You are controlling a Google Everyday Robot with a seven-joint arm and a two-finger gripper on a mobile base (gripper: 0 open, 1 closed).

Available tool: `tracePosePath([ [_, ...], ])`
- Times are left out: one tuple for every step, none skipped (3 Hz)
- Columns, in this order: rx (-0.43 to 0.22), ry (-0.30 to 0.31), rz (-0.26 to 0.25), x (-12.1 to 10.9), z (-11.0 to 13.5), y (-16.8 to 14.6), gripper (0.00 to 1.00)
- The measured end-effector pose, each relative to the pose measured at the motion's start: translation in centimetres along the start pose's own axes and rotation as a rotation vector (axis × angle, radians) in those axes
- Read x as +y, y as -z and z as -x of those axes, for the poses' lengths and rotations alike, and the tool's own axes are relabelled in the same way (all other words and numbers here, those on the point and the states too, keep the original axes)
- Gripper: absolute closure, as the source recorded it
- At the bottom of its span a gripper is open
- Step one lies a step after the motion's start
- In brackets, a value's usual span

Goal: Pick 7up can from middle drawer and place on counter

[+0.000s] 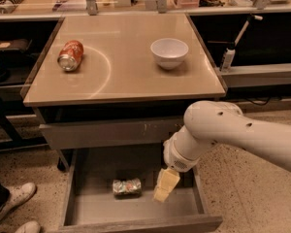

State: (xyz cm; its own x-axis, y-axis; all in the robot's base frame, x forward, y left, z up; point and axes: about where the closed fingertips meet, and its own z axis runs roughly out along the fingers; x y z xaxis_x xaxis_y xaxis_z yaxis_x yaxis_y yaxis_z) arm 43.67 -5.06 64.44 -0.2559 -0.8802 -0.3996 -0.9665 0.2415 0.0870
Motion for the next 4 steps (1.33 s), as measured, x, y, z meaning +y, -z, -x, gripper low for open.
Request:
tracePosePath([
  [-0.001,-0.003,0.014,0.2,0.1,-0.7,0.00],
  [-0.010,0.010,0.040,0.4,0.5,-4.2,0.00],
  [-0.053,0.003,0.036,-1.6,-0.4,-11.9,0.00],
  [-0.051,0.004,0.037,-1.6,-0.3,-12.1,0.00],
])
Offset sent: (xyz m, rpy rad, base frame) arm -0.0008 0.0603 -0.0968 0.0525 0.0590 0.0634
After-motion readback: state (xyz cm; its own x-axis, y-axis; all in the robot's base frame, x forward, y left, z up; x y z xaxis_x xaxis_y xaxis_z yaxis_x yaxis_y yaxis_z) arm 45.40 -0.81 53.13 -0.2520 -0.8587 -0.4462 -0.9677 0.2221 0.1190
